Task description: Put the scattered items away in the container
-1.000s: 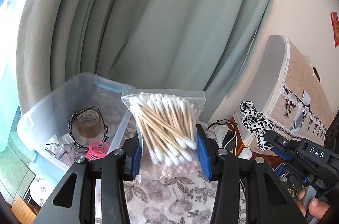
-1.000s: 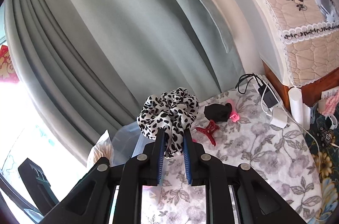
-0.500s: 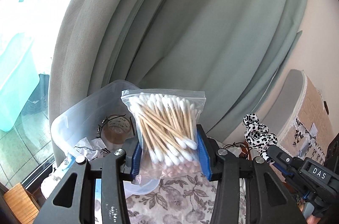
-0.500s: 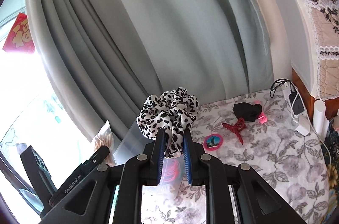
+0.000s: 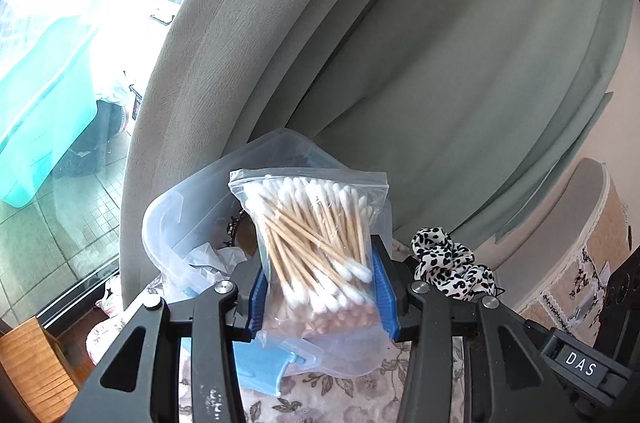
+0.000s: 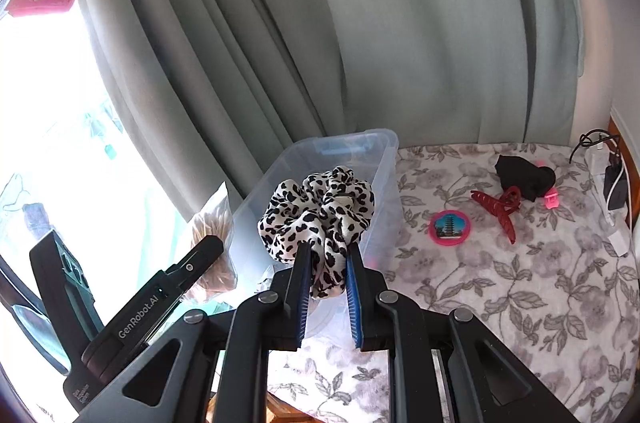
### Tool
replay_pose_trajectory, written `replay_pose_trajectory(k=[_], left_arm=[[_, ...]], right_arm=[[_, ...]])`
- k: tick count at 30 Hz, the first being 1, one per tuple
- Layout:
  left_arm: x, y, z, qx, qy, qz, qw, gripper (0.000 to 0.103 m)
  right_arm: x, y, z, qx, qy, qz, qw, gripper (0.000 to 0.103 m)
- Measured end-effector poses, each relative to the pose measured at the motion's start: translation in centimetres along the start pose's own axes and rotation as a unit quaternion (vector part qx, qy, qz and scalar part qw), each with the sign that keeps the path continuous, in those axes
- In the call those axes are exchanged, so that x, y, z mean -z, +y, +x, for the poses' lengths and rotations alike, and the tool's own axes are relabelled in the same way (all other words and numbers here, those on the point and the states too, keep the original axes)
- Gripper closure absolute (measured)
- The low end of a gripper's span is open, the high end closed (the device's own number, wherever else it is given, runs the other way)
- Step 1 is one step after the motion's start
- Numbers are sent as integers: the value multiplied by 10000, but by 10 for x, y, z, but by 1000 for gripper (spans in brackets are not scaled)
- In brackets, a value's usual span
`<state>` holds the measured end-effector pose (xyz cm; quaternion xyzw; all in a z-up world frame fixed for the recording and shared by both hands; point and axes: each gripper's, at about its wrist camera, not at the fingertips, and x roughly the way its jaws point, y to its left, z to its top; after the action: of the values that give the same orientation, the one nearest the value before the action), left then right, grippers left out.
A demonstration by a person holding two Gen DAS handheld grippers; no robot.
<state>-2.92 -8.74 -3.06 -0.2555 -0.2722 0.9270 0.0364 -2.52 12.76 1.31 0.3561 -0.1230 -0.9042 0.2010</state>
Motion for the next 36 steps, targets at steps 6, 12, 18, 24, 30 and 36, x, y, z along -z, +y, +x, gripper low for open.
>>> replay_pose_trajectory(k=[6,12,18,24,30,36], left_arm=[[-2,23,12,10,73,-140,9999,57],[-2,36,27,85,226,-197,9995,57],[-5,44,36,120,259,-186,9994,56],[-8,49,43,158,263,-161,9994,56],[-11,51,48,162,256,-133,9995,56],[-13,51,52,134,255,-98,9995,56]], right_arm=[[10,9,35,6,393,-108,9992,85],[15,14,57,-4,651,-195,9977,85],[19,14,72,-18,803,-213,9965,85],[20,12,83,-37,852,-259,9960,85],[21,10,91,-64,884,-273,9957,85],[21,8,91,-84,885,-293,9956,85]])
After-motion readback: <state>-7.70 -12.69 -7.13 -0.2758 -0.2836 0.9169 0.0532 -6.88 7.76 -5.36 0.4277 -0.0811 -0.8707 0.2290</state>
